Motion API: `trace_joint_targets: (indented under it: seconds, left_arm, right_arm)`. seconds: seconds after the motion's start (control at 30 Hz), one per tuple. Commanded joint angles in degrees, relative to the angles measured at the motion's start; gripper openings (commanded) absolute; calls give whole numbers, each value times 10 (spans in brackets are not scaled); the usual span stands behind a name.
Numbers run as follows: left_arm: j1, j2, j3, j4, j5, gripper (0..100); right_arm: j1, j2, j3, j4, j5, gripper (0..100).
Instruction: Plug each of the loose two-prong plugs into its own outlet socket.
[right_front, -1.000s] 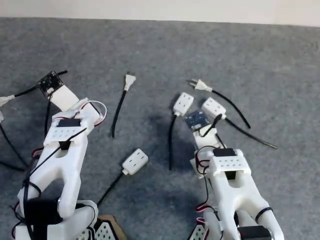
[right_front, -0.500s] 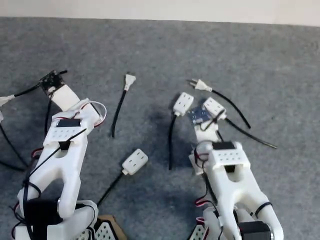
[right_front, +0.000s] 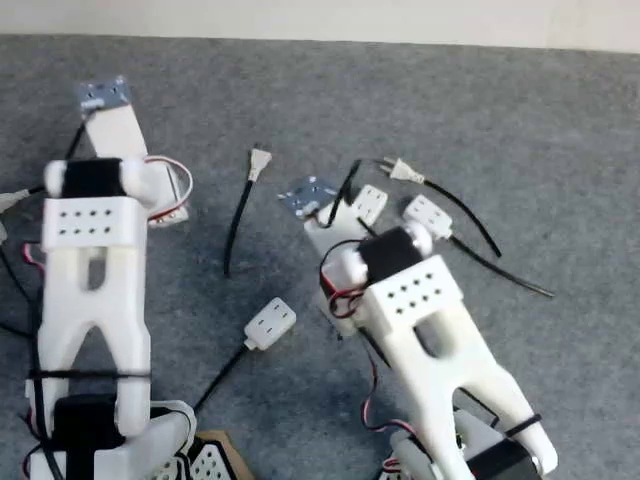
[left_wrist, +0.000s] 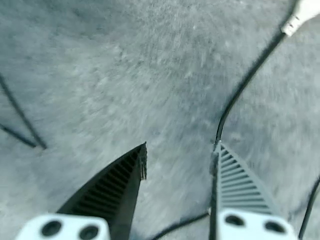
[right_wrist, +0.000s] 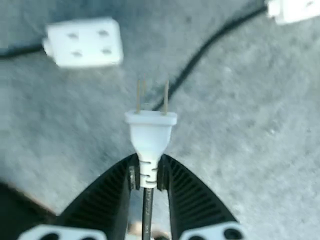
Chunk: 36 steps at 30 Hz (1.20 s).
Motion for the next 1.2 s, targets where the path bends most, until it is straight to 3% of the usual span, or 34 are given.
trace_joint_targets:
  seconds: [0.0, 0.13, 0.23, 0.33, 0.5, 0.7, 0.9, 1.17]
  left_arm:
    - [-7, -30, -73, 60, -12, 235]
    - [-1, -119, -36, 74, -45, 237]
    - [19, -211, 64, 70, -86, 239]
    - [53, -317, 204, 3, -97, 256]
    - [113, -502, 439, -142, -66, 310]
    - [186, -654, 609, -231, -14, 309]
    - [204, -671, 710, -296, -11, 309]
    - [207, -671, 749, -330, -11, 309]
  right_arm:
    - [-10, -84, 55, -134, -10, 5]
    - [-61, -203, 260, -355, 25, 5]
    - [-101, -248, 402, -481, 14, 5]
    - [-119, -248, 465, -575, 12, 5]
    - [-120, -248, 475, -581, 12, 5]
    - [-123, -249, 508, -581, 13, 5]
    - [-124, -255, 503, -570, 13, 5]
    - [-124, -255, 347, -418, 15, 5]
